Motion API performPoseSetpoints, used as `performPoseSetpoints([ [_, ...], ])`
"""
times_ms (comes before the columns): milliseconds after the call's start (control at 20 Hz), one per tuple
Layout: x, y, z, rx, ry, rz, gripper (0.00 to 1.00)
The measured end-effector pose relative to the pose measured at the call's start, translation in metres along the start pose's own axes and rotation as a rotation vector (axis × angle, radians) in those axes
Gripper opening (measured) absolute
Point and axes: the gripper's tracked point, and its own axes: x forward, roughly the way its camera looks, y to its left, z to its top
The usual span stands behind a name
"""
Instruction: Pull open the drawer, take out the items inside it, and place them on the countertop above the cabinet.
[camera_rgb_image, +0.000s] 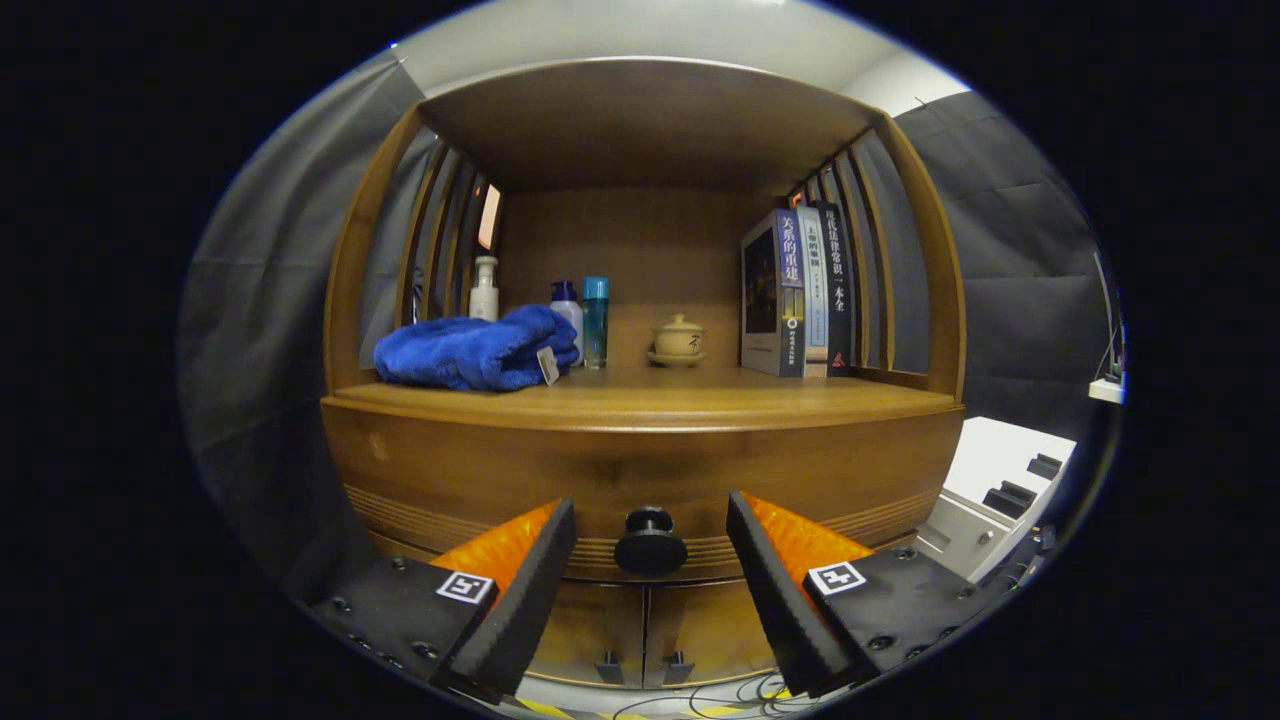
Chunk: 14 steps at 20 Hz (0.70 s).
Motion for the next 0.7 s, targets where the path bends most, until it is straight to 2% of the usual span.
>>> performPoseSetpoints([
  [100, 0.008, -0.004, -0.012, 0.013, 0.014, -0.020, 0.99],
  [300, 0.021, -0.001, -0.016, 0.043, 0.015, -0.009, 0.97],
  [700, 0.032, 0.001, -0.026, 0.057, 0.034, 0.012, 0.65],
])
